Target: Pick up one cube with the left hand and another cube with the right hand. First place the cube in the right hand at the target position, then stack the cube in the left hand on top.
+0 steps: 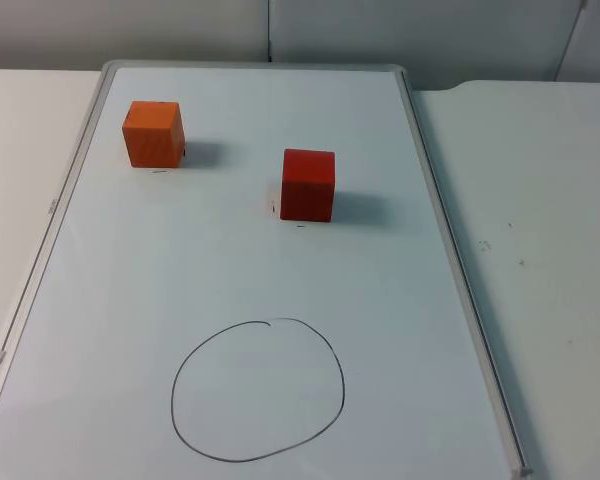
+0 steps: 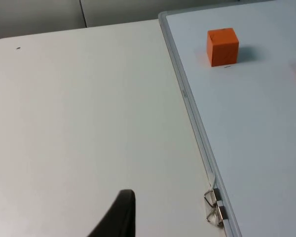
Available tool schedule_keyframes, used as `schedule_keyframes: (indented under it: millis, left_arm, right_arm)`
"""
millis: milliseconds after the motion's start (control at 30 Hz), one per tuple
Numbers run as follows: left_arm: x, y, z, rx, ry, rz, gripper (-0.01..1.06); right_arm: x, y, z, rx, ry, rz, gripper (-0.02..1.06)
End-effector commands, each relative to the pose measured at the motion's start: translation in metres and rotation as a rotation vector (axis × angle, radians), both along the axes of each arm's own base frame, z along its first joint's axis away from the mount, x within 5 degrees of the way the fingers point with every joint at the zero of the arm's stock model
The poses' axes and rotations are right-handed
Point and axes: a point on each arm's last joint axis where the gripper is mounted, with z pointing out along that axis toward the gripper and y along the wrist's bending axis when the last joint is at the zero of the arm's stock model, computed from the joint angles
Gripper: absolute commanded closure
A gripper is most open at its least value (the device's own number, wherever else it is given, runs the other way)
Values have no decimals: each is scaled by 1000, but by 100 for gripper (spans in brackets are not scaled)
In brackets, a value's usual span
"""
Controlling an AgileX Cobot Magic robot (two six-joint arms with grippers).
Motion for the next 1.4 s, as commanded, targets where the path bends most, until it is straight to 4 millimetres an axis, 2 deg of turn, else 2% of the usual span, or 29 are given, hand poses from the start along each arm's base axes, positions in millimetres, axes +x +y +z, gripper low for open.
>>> schedule_keyframes:
  millis: [0,633,800,867,933,1000,1033,1100,1133,1267,1300,1333,1367]
  left_arm:
    - [0,-1,-2,-9,2,1,0]
    - [0,-1,-2,-9,2,1,0]
    - [0,-1,-2,-9,2,1,0]
    - [0,-1,-2,-9,2,1,0]
    - [0,-1,-2,-9,2,1,0]
    - [0,-1,-2,-9,2,1,0]
    - [0,-1,-2,-9,2,1,0]
    - [0,-1,-2,-9,2,1,0]
    - [0,-1,-2,-9,2,1,0]
    - [0,-1,-2,-9,2,1,0]
    - [0,-1,-2,-9,2,1,0]
    - [0,-1,-2,-9,2,1,0]
    - [0,-1,-2,-9,2,1,0]
  right_arm:
    - [1,0,-2,-9,-5,-4,0]
    - [1,1,-2,1,-4,3,0]
    - [14,3,10,-18,53,34,1]
    - [27,4,22,-39,63,49,2]
    - [52,8,41,-26,73,89,2]
    - [57,10,46,-12,74,102,2]
    - [68,13,57,10,72,124,2]
    - [105,24,77,65,129,224,2]
    - [105,24,77,65,129,224,2]
    - [170,41,99,134,208,385,2]
    - [170,41,99,134,208,385,2]
    - [190,44,100,148,231,411,2]
    - [219,50,97,178,272,448,2]
